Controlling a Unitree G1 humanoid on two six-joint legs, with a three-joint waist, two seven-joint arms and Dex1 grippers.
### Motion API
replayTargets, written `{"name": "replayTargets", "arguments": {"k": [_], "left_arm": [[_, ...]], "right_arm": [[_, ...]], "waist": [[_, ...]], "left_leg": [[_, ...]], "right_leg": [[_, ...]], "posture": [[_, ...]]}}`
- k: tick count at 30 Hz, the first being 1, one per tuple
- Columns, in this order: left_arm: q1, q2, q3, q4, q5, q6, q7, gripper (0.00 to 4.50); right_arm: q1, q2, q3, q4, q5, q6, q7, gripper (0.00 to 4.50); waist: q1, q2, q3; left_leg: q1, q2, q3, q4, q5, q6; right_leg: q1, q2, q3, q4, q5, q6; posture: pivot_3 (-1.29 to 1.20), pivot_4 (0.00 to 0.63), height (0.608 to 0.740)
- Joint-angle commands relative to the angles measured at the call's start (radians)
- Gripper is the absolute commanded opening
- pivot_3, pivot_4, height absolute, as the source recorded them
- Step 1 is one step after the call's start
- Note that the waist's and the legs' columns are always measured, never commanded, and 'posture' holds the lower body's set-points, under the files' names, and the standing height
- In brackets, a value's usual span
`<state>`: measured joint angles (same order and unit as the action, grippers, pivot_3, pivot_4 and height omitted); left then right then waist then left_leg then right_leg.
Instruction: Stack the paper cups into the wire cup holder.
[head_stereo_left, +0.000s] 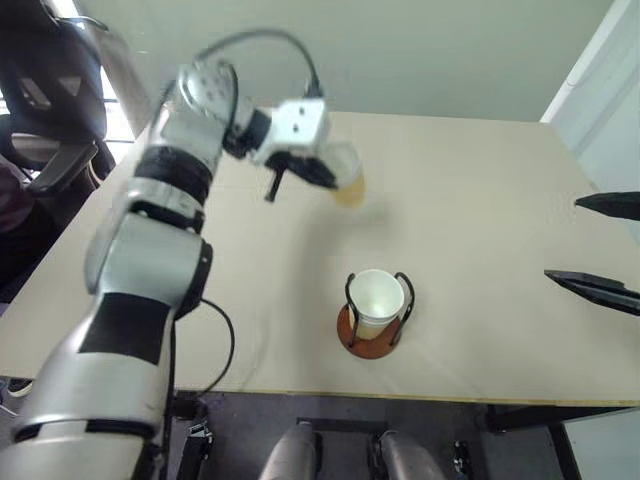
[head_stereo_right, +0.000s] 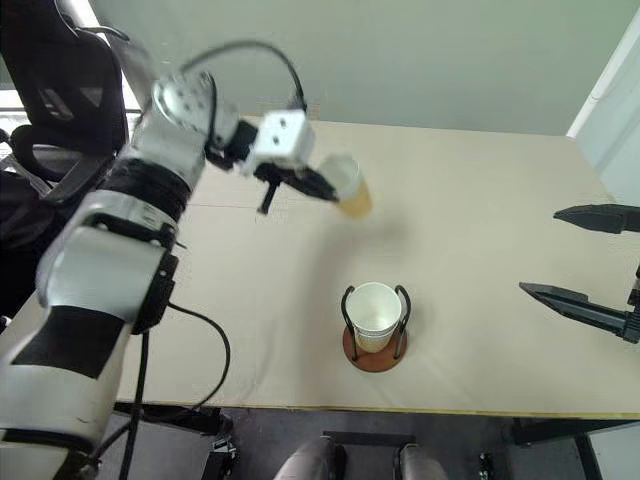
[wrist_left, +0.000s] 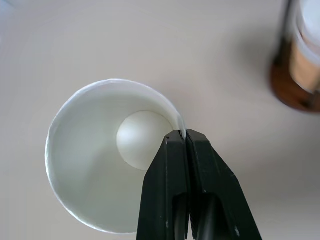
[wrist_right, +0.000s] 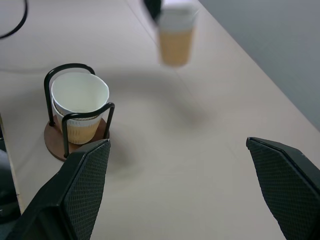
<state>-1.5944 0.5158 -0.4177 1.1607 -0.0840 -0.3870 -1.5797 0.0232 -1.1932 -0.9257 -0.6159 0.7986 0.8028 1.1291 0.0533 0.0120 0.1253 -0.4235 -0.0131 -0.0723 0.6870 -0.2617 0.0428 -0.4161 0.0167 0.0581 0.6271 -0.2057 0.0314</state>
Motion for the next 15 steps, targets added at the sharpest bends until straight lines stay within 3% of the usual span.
{"name": "replayTargets", "arguments": {"k": [1,4,7,11,15], "left_arm": [[-0.026,0.067,-0.122,-0.218,-0.288,0.124,-0.035,0.02],[-0.016,0.171,-0.289,-0.489,-0.559,0.229,-0.035,0.02],[-0.026,0.271,-0.446,-0.655,-0.698,0.228,-0.035,0.02],[-0.07,0.371,-0.615,-0.784,-0.799,0.177,-0.035,0.02],[-0.112,0.38,-0.718,-0.787,-0.822,0.125,-0.035,0.02]], "right_arm": [[-0.011,-0.017,-0.018,0.011,-0.017,-0.021,0.011,4.5],[-0.01,-0.017,-0.021,0.011,-0.025,-0.023,0.012,4.5],[-0.014,-0.018,-0.026,0.006,-0.026,-0.017,0.008,4.5],[-0.005,-0.012,-0.049,-0.006,-0.025,-0.005,0.014,4.5],[0.0,-0.011,-0.07,-0.014,-0.024,0.006,0.017,4.5]], "waist": [[-0.001,0.0,0.001],[-0.004,0.0,0.001],[-0.004,0.002,-0.001],[-0.007,0.002,0.0],[-0.007,0.003,0.0]], "left_leg": [[0.0,0.0,0.001,0.0,0.0,0.0],[-0.002,0.0,0.002,0.0,0.0,-0.001],[0.0,-0.001,0.003,0.0,0.002,-0.005],[0.002,-0.001,0.004,0.0,-0.001,0.001],[0.002,-0.001,0.003,0.0,-0.002,0.002]], "right_leg": [[0.0,-0.001,0.0,0.0,0.0,0.0],[-0.002,-0.001,0.0,0.0,0.0,0.001],[-0.001,-0.002,0.001,0.0,-0.002,0.002],[0.0,-0.003,0.001,0.001,-0.002,0.002],[0.0,-0.003,0.001,0.001,-0.001,0.0]], "posture": [[0.0,0.15,0.74],[0.0,0.15,0.74],[0.0,0.15,0.74],[0.0,0.15,0.74],[0.0,0.15,0.74]]}}
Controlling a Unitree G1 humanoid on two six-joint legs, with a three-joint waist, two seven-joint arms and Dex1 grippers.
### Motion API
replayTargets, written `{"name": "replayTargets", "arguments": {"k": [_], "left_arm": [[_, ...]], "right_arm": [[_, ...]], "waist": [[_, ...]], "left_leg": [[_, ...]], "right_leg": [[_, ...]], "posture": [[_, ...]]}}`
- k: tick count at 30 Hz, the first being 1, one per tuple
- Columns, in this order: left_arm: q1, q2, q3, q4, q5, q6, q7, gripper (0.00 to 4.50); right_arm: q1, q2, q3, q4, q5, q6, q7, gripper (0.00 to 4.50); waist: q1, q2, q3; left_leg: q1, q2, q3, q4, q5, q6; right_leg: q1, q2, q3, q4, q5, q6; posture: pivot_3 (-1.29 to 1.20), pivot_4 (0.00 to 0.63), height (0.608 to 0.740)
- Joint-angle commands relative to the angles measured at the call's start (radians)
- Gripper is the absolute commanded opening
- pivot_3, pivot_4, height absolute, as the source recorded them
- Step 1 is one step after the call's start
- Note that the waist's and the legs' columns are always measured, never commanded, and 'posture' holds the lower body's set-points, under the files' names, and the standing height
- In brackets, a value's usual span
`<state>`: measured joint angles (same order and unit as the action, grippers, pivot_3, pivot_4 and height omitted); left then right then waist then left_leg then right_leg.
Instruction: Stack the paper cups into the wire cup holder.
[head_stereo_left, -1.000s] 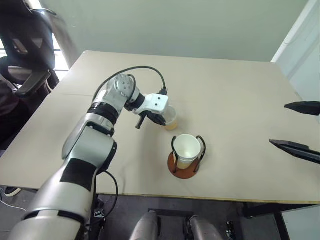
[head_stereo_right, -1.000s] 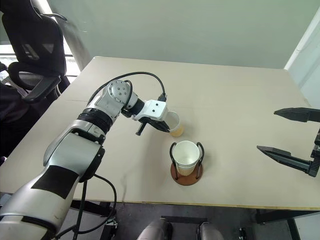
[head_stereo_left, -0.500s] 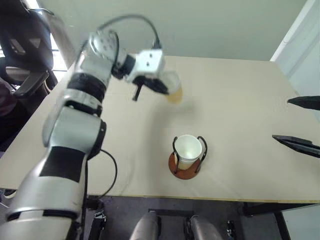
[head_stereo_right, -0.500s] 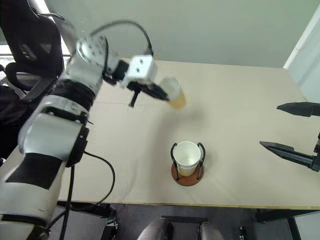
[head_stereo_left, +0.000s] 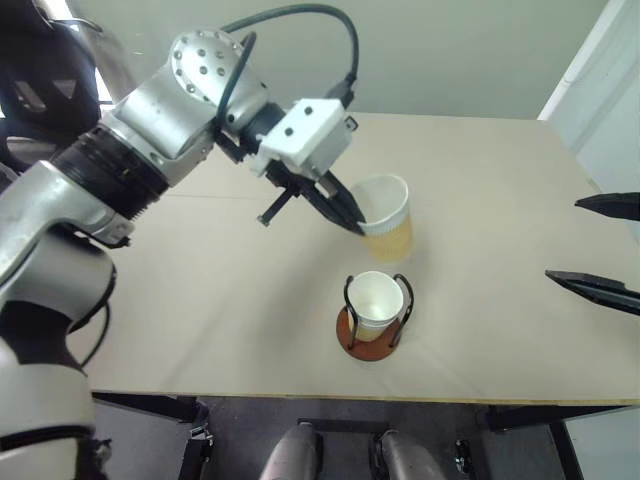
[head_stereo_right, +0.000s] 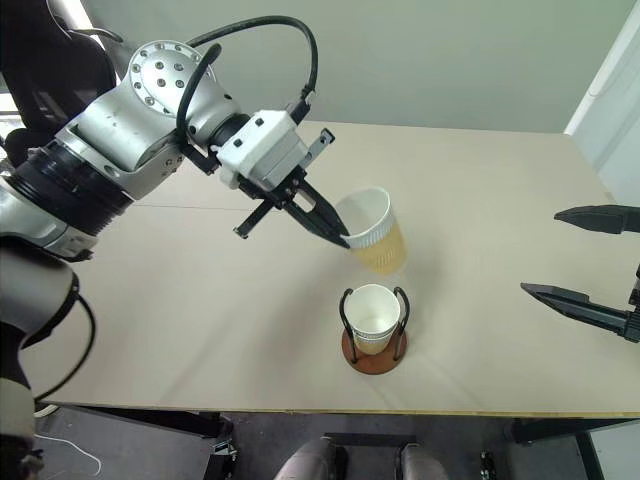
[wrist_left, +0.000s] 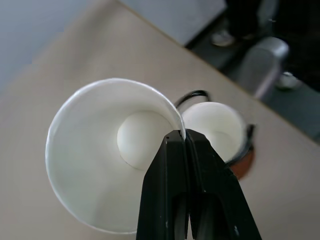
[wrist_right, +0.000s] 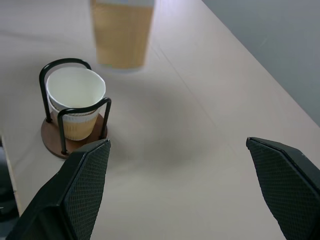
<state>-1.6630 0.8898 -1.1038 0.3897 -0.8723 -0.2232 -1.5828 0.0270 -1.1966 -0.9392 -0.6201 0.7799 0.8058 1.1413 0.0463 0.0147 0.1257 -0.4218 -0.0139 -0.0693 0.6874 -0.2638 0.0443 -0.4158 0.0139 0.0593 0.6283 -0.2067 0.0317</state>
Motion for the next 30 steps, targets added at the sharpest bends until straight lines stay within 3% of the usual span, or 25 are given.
{"name": "replayTargets", "arguments": {"k": [1,21,30], "left_arm": [[-0.049,-0.001,-0.049,-0.015,-0.038,-0.047,-0.032,0.02],[-0.112,0.006,-0.253,-0.028,-0.079,-0.131,-0.032,0.02],[-0.119,-0.008,-0.33,0.016,-0.077,-0.175,-0.032,0.02]], "right_arm": [[-0.001,-0.006,-0.063,-0.013,-0.006,0.006,0.007,4.5],[0.044,0.023,-0.123,-0.074,0.012,0.058,0.016,4.5],[0.016,0.023,-0.222,-0.109,0.215,0.129,0.035,4.5]], "waist": [[0.0,0.001,0.0],[-0.015,0.003,0.001],[-0.015,0.004,0.001]], "left_leg": [[0.0,0.0,0.0,0.0,0.0,0.0],[-0.001,-0.001,-0.001,0.004,-0.001,-0.001],[-0.002,-0.001,-0.001,0.003,-0.002,-0.002]], "right_leg": [[0.0,0.0,0.0,0.0,0.0,0.0],[0.0,-0.001,0.0,0.0,0.001,-0.002],[0.0,0.0,0.0,0.0,0.0,-0.002]], "posture": [[0.0,0.15,0.74],[0.0,0.15,0.74],[0.0,0.15,0.74]]}}
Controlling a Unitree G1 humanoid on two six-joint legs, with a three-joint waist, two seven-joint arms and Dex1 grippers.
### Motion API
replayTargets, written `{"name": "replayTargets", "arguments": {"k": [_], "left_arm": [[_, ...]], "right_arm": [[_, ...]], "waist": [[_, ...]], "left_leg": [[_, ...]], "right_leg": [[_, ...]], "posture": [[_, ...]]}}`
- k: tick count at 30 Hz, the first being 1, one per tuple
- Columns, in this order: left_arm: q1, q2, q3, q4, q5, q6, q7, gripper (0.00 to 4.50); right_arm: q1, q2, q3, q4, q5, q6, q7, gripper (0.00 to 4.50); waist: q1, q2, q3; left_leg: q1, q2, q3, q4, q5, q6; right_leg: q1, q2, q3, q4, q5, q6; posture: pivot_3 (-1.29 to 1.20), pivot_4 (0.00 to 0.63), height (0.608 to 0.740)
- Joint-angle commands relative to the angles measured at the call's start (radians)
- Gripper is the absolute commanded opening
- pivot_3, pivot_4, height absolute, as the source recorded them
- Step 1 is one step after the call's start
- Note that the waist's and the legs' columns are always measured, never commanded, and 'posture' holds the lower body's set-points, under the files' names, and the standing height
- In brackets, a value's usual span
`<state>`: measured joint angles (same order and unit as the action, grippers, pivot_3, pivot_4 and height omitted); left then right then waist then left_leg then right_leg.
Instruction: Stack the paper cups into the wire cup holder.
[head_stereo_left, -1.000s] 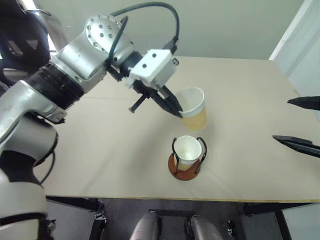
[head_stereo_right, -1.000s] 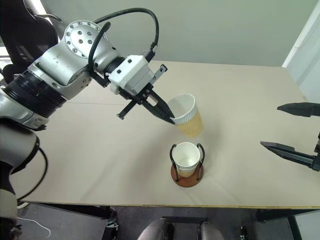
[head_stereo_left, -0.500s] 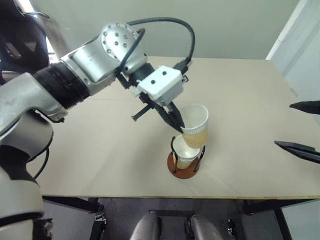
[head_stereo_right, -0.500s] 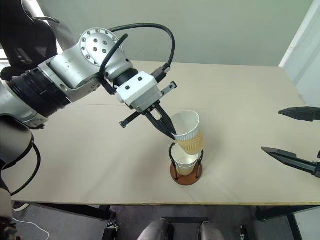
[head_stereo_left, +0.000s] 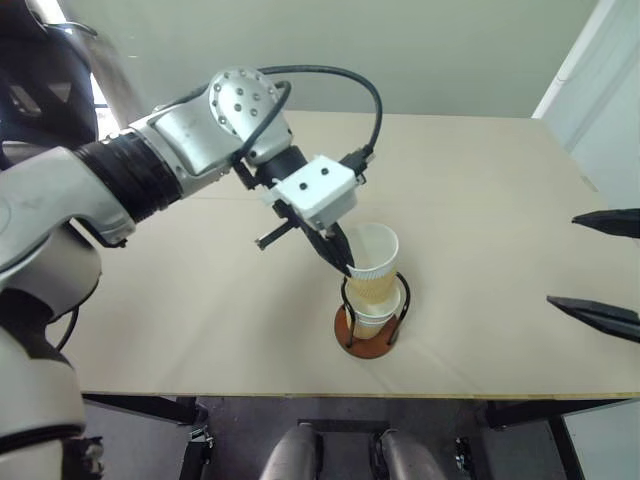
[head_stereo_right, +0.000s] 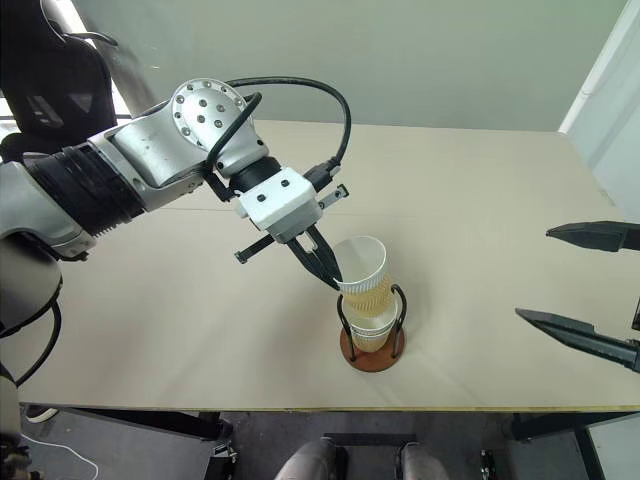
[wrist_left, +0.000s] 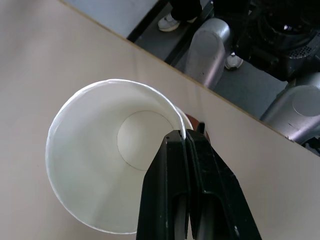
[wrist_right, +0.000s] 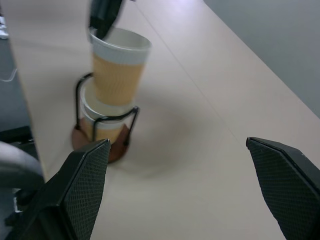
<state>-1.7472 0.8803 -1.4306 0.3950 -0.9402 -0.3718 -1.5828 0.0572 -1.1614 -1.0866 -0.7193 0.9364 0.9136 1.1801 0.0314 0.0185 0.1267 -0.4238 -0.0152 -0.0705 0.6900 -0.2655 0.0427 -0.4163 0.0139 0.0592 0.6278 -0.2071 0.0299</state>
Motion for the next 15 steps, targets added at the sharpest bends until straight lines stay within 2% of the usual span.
{"name": "replayTargets", "arguments": {"k": [1,10,15], "left_arm": [[-0.036,0.001,-0.01,0.011,-0.011,-0.03,-0.032,0.02],[-0.041,-0.001,-0.049,-0.015,-0.023,-0.044,-0.032,0.02],[-0.008,-0.05,0.003,0.032,0.013,-0.053,-0.032,0.02]], "right_arm": [[-0.013,-0.019,-0.085,-0.01,0.064,0.028,-0.005,4.5],[0.011,-0.023,-0.097,-0.02,0.067,0.036,-0.026,4.5],[0.014,-0.025,-0.088,-0.024,0.062,0.03,-0.039,4.5]], "waist": [[0.0,0.0,0.0],[-0.001,0.0,0.0],[0.002,0.0,0.0]], "left_leg": [[0.0,0.0,0.0,0.0,0.0,0.0],[0.0,0.0,-0.001,-0.001,-0.001,-0.001],[0.0,-0.001,-0.001,-0.001,-0.002,0.0]], "right_leg": [[0.0,0.0,0.0,0.0,0.0,0.0],[0.0,0.0,0.0,0.0,-0.001,-0.001],[0.0,0.0,0.0,0.001,-0.001,-0.001]], "posture": [[0.0,0.15,0.74],[0.0,0.15,0.74],[0.0,0.15,0.74]]}}
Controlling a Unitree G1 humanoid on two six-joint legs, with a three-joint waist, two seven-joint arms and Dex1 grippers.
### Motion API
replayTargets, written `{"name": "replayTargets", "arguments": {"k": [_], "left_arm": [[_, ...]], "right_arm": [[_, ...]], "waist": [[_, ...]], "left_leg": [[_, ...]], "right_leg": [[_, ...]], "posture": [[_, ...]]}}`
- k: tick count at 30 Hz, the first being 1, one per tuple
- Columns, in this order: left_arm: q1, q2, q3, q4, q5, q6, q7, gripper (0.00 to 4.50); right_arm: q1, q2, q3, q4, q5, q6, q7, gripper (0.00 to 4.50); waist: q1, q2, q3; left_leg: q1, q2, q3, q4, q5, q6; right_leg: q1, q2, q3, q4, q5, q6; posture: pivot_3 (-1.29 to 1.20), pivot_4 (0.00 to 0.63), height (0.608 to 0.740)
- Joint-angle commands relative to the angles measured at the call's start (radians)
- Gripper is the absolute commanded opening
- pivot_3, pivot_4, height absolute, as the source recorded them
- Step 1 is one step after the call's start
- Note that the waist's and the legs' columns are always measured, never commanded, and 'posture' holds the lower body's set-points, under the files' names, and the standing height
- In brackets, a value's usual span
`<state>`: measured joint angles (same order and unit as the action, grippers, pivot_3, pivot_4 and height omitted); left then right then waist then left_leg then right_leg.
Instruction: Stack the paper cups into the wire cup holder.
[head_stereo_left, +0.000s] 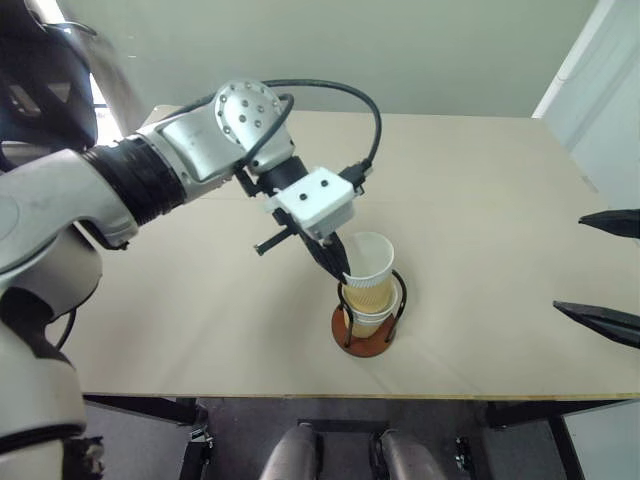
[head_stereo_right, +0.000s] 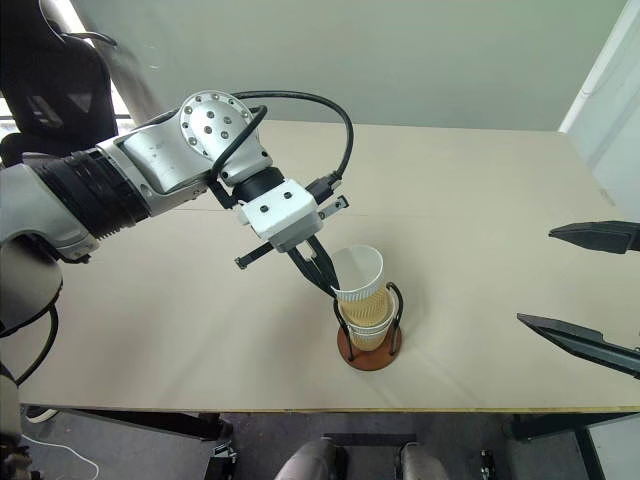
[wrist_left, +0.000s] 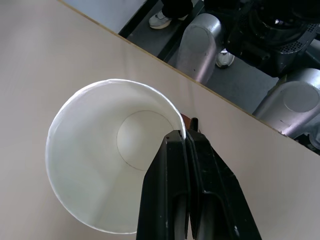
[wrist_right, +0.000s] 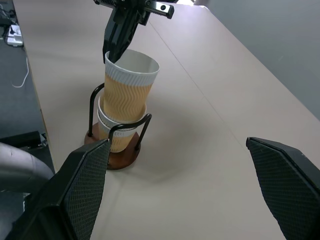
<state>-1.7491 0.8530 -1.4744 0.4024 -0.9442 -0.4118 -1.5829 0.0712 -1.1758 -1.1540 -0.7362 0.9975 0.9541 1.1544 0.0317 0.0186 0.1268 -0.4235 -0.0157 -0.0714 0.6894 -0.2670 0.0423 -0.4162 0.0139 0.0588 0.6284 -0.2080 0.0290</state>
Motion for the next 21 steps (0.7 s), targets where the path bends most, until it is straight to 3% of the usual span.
{"name": "replayTargets", "arguments": {"k": [1,4,6,9,12,18,21], "left_arm": [[-0.005,-0.023,0.046,0.022,0.016,-0.009,-0.032,0.02],[-0.005,-0.026,0.042,0.019,0.018,0.004,-0.032,0.02],[-0.001,-0.037,0.052,0.035,0.022,0.01,-0.032,0.41],[0.005,-0.051,0.065,0.059,0.036,0.001,-0.032,1.25],[0.015,-0.06,0.094,0.073,0.044,0.007,-0.032,2.4],[0.067,-0.139,0.363,0.204,0.075,0.107,-0.032,4.42],[0.109,-0.143,0.518,0.267,0.143,0.179,-0.032,4.49]], "right_arm": [[0.002,-0.009,-0.018,-0.009,-0.001,-0.013,-0.014,4.5],[0.005,-0.007,-0.018,-0.011,-0.003,-0.015,-0.018,4.5],[0.007,-0.005,-0.018,-0.012,-0.003,-0.016,-0.02,4.5],[0.008,-0.006,-0.011,-0.01,-0.004,-0.02,-0.024,4.5],[0.007,-0.008,0.005,-0.006,-0.007,-0.031,-0.029,4.5],[-0.022,-0.006,0.132,0.048,-0.043,-0.114,-0.035,4.5],[-0.048,-0.013,0.241,0.114,-0.106,-0.188,-0.033,4.5]], "waist": [[0.001,0.0,0.0],[-0.002,0.0,0.0],[-0.004,0.0,0.0],[-0.001,0.0,0.0],[-0.002,0.0,0.0],[0.0,0.0,0.0],[-0.003,0.002,0.0]], "left_leg": [[0.0,0.0,-0.001,0.0,0.0,0.0],[0.0,0.0,0.001,0.0,-0.001,0.0],[0.0,0.0,0.001,0.0,-0.001,0.0],[0.0,0.0,0.0,0.0,-0.001,0.0],[0.0,0.0,0.0,0.0,-0.001,0.0],[-0.001,0.0,0.0,0.002,-0.001,0.0],[-0.001,0.0,0.001,0.003,-0.001,0.001]], "right_leg": [[0.0,0.0,0.0,0.0,0.0,0.0],[0.0,0.0,0.0,0.0,0.0,0.001],[0.0,0.0,0.0,0.0,0.0,0.001],[0.0,0.0,0.0,0.0,0.0,0.001],[0.0,0.0,0.0,0.0,0.0,0.001],[0.0,0.0,0.0,0.0,0.001,0.002],[0.0,0.0,0.0,0.0,0.001,0.003]], "posture": [[0.0,0.15,0.74],[0.0,0.15,0.74],[0.0,0.15,0.74],[0.0,0.15,0.74],[0.0,0.15,0.74],[0.0,0.15,0.74],[0.0,0.15,0.74]]}}
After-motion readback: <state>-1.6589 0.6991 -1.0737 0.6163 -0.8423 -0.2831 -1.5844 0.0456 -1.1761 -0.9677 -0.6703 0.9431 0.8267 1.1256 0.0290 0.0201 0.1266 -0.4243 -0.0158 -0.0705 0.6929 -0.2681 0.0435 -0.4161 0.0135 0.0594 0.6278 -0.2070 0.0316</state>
